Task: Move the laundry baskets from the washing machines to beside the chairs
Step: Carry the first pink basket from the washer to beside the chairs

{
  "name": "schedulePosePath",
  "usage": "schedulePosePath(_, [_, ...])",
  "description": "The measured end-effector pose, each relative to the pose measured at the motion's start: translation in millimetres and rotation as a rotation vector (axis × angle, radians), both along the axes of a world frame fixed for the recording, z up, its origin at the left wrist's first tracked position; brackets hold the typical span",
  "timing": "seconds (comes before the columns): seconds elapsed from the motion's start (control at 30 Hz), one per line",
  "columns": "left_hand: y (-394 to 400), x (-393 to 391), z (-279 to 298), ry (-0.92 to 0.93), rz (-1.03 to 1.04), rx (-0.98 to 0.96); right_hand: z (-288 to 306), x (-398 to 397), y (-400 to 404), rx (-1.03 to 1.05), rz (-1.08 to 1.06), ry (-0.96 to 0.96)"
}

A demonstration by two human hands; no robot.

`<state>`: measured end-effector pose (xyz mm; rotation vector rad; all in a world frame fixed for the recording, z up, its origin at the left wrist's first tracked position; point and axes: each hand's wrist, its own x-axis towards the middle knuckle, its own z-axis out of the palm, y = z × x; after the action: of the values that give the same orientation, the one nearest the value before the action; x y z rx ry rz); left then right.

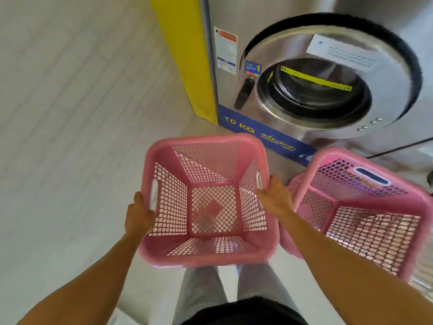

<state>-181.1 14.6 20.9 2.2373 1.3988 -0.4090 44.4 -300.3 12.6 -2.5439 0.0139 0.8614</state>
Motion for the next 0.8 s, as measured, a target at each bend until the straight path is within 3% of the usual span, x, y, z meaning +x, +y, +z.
schedulePosePath(0.2, [-36.5,-59.7,34.8,-0.185,0.12,0.102,13.9,-10.0,28.4,-0.001,0.309,-0.176])
schedulePosePath(0.47, [-99.8,-173.3,56.1,-0.09,0.404,0.187,41.0,-56.2,76.5,0.004,0.846,-0.39])
schedulePosePath(0.8, [-246.2,-342.0,88.3,-0.103,0.728,0.328,94.3,-198.3,80.8,0.176,1.363,-0.559])
